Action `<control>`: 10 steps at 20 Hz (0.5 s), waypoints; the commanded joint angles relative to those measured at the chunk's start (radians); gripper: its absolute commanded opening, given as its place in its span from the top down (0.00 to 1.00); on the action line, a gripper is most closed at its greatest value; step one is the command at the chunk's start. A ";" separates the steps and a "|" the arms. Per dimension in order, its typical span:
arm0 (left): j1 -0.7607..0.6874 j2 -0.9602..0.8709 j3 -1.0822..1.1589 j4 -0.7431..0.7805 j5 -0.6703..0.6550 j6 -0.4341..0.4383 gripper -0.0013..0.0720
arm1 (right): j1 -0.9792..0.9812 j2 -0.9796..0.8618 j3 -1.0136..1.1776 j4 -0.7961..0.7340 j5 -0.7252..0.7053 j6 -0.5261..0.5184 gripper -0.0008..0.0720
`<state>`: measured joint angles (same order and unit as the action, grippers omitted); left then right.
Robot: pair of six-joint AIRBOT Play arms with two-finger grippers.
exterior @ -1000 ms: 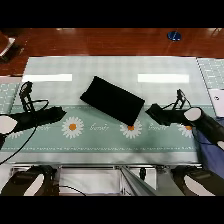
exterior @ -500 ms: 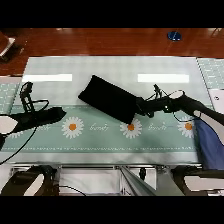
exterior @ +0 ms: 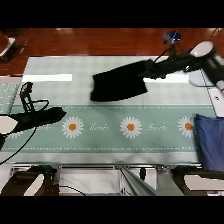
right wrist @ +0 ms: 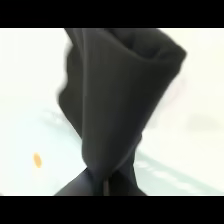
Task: Fold the shirts.
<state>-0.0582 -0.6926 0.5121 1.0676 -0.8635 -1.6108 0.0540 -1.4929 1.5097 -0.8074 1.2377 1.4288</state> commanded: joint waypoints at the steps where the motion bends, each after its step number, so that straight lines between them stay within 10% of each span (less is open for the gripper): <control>1: -0.001 0.000 0.000 0.000 0.000 0.000 0.96 | -0.109 0.056 0.205 -0.111 0.167 0.113 0.96; 10: -0.001 0.000 0.000 -0.014 0.000 0.000 0.96 | -0.658 0.253 0.267 -0.177 0.505 0.208 0.96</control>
<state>-0.0582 -0.6926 0.5121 1.0565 -0.8639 -1.6104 -0.4278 -1.2984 1.7638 -0.9398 1.5978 1.6012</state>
